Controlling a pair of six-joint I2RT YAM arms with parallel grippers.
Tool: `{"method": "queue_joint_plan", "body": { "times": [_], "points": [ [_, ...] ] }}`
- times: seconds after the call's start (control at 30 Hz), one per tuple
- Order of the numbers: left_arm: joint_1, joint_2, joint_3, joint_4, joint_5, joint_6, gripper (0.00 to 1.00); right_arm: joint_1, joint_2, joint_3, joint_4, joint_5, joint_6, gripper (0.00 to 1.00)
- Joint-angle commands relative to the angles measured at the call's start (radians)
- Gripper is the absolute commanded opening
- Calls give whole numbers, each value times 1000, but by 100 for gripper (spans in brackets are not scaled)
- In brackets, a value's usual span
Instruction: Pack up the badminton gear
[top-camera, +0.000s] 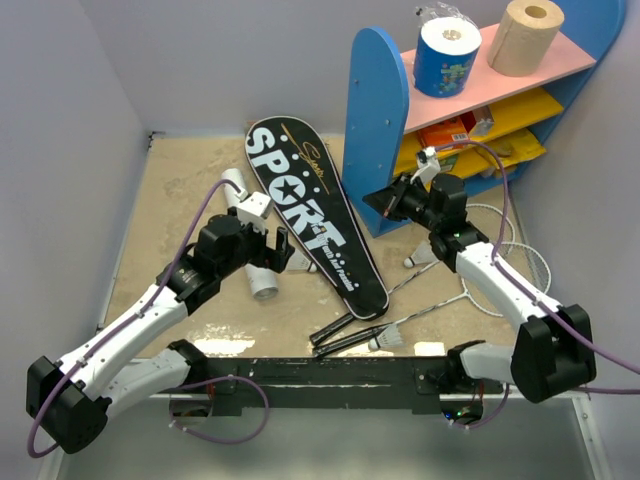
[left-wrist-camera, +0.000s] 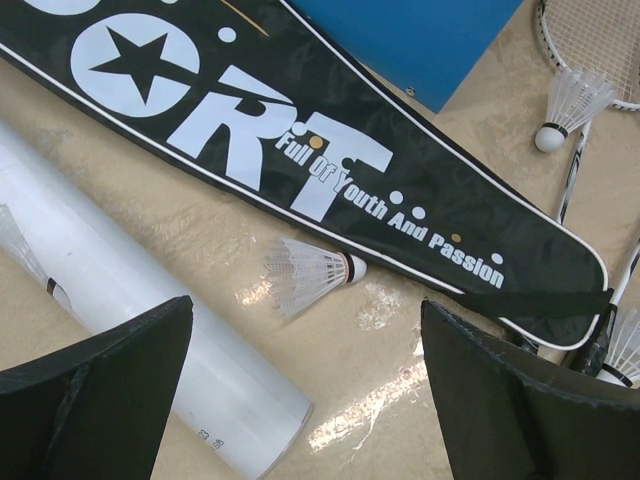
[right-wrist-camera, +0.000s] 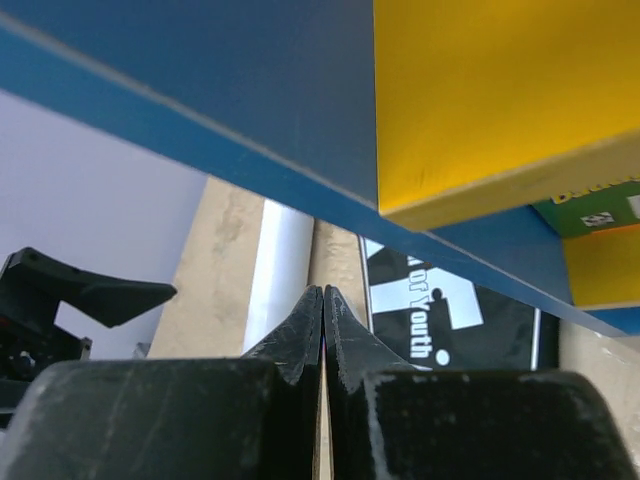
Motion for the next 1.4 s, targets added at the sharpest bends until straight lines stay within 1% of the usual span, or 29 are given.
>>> {"method": "queue_joint_plan", "body": {
  "times": [0.0, 0.3, 0.53, 0.7, 0.9, 1.17, 1.37],
  "points": [
    [-1, -15, -3, 49, 15, -7, 100, -17, 45, 20, 137, -90, 69, 0],
    [-1, -16, -4, 46, 12, -4, 100, -71, 163, 56, 293, -148, 138, 0],
    [-1, -21, -9, 43, 7, -2, 100, -101, 262, 104, 355, -157, 167, 0],
    [-1, -29, -14, 46, 4, -2, 100, -106, 324, 132, 418, -125, 202, 0],
    [0, -27, -17, 48, 13, -5, 100, -106, 397, 181, 454, -31, 228, 0],
    [-1, -39, -23, 46, 15, -10, 100, -106, 551, 348, 451, 38, 263, 0],
    [-1, -52, -27, 45, 14, -13, 100, -103, 666, 454, 462, 90, 331, 0]
  ]
}}
